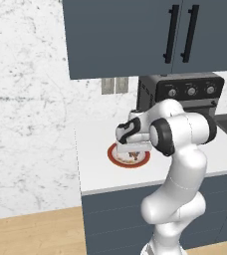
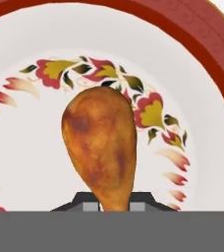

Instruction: Pick up the knife from the drawer and place it on the cutting board. Then place the meat from the plate to the cutting board.

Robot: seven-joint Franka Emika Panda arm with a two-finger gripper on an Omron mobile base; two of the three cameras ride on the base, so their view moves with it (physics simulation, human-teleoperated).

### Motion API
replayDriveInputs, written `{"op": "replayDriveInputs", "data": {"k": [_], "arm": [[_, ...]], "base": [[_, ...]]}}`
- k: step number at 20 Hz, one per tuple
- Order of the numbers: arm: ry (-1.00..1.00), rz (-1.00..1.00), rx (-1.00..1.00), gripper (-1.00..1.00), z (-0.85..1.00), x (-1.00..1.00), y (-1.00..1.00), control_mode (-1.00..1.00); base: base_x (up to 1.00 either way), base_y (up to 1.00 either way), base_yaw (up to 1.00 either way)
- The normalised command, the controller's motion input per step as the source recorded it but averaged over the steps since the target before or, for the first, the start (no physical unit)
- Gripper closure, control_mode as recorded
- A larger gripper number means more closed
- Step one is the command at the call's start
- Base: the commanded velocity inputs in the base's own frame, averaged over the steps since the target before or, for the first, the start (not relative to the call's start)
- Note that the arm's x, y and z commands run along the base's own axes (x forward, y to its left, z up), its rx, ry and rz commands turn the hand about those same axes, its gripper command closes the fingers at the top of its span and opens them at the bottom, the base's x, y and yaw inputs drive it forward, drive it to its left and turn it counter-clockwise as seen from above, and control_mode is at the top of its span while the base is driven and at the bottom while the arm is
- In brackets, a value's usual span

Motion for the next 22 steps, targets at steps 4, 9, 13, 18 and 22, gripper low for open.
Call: {"op": "replayDriveInputs", "data": {"k": [4, 9, 13, 18, 22], "arm": [[-0.01, 0.00, 0.00, 1.00, 0.03, -0.36, -0.27, -1.00], [-0.27, 0.00, 0.02, 1.00, 0.87, -1.00, -0.27, -1.00], [-0.28, 0.00, 0.03, 1.00, 1.00, -1.00, -0.04, -1.00], [-0.05, 0.00, 0.03, 1.00, 1.00, -1.00, 0.00, -1.00], [0.06, 0.00, 0.05, 1.00, 1.00, -1.00, -0.02, -1.00]], "base": [[0.00, 0.00, 0.00], [0.00, 0.00, 0.00], [0.00, 0.00, 0.00], [0.00, 0.00, 0.00], [0.00, 0.00, 0.00]]}}
